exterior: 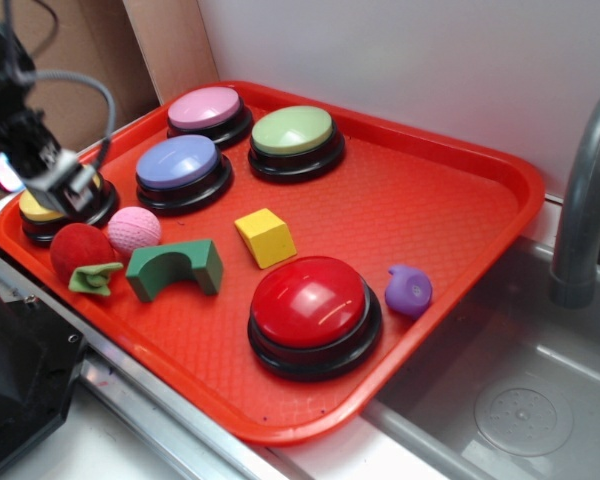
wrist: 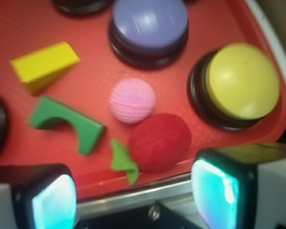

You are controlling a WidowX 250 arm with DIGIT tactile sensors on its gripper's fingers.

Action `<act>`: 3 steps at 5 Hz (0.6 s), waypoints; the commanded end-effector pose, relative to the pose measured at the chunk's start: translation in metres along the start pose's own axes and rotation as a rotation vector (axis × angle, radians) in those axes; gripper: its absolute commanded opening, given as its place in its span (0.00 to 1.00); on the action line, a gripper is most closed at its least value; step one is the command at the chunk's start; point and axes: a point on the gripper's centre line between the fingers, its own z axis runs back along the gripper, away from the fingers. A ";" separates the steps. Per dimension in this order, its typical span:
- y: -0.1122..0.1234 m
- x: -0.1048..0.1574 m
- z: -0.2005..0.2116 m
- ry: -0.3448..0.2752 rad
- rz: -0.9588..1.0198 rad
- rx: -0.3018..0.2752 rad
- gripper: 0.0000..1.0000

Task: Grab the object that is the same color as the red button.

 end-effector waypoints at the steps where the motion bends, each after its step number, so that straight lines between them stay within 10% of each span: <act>1: 0.029 -0.001 -0.047 0.022 -0.057 0.059 1.00; 3: 0.025 -0.006 -0.065 0.039 -0.092 0.060 0.96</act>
